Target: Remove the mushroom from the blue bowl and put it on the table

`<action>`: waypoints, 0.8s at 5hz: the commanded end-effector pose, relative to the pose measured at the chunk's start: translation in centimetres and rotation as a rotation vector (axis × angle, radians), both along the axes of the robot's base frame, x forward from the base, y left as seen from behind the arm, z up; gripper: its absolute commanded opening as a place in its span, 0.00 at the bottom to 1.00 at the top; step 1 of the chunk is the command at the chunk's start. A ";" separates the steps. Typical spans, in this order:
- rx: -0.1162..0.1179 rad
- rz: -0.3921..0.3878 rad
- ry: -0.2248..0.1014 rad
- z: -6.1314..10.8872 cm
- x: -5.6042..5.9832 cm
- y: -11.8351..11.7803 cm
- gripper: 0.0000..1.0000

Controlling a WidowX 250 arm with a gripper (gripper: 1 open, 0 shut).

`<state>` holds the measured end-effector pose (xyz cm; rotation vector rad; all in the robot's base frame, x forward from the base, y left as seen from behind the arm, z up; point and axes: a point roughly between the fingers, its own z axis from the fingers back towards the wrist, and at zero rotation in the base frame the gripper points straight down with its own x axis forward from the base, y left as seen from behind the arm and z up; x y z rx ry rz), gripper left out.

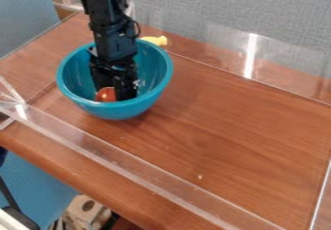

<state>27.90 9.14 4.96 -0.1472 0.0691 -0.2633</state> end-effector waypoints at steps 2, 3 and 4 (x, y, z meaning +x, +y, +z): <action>0.023 0.076 -0.096 3.4 -0.2 1.6 0.00; 0.034 0.154 -0.150 6.4 0.0 1.1 0.00; 0.034 0.229 -0.201 9.5 0.3 0.5 0.00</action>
